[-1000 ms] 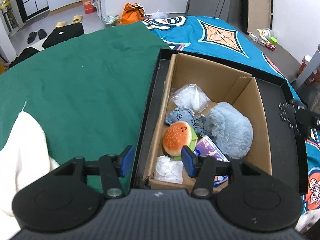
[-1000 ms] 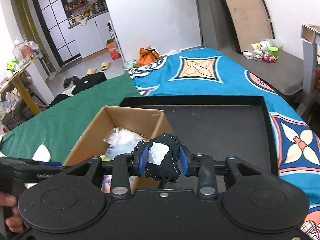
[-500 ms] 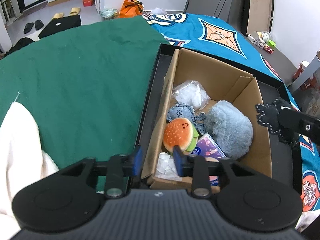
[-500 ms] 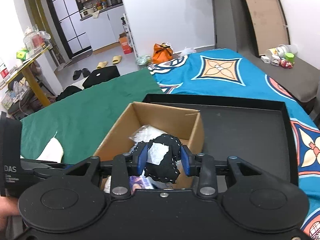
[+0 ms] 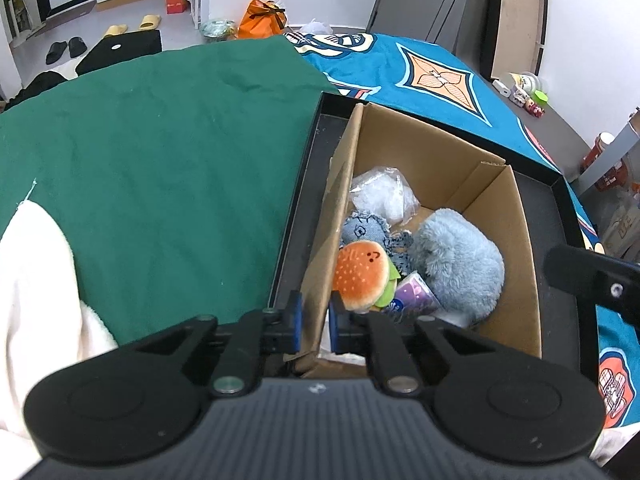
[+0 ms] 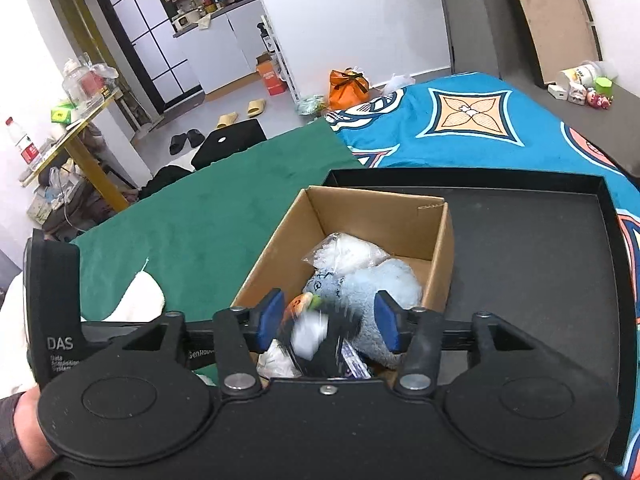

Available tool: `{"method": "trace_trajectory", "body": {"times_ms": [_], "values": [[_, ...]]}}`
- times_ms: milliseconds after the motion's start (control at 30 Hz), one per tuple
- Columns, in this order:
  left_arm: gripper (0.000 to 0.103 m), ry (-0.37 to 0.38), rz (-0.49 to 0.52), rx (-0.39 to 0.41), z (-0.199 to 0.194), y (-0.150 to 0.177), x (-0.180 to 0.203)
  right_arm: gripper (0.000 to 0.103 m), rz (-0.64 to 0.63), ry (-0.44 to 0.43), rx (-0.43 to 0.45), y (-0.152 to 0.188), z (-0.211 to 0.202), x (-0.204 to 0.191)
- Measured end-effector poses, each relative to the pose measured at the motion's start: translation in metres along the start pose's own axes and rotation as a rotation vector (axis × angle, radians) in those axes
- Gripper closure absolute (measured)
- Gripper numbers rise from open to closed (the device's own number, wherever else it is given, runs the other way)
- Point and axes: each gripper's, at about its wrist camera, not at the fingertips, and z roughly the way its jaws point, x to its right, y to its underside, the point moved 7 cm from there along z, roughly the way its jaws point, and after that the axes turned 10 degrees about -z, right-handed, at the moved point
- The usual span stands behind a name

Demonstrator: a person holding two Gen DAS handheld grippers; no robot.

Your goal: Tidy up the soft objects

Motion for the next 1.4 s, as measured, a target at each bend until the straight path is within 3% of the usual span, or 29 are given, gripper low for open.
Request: {"method": "trace_trajectory", "body": {"times_ms": [433, 700, 967, 1133, 1267, 1400], "values": [[0.089, -0.037, 0.055, 0.006, -0.013, -0.001, 0.01, 0.048, 0.069, 0.073, 0.0, 0.014, -0.025, 0.039], [0.085, -0.055, 0.072, -0.023, -0.025, -0.001, 0.017, 0.033, 0.132, 0.095, -0.006, 0.02, -0.035, 0.056], [0.052, -0.063, 0.105, -0.005, -0.045, -0.002, 0.041, 0.011, 0.167, 0.145, 0.021, 0.024, -0.053, 0.073], [0.037, -0.047, 0.127, -0.014, -0.06, 0.0, 0.059, 0.001, 0.185, 0.155, 0.019, 0.027, -0.065, 0.083], [0.028, -0.055, 0.142, -0.019, -0.074, 0.002, 0.069, 0.0, 0.192, 0.13, 0.003, 0.029, -0.074, 0.088], [0.027, -0.072, 0.175, -0.019, -0.091, 0.005, 0.077, 0.0, 0.18, 0.122, 0.021, 0.025, -0.089, 0.092]]}}
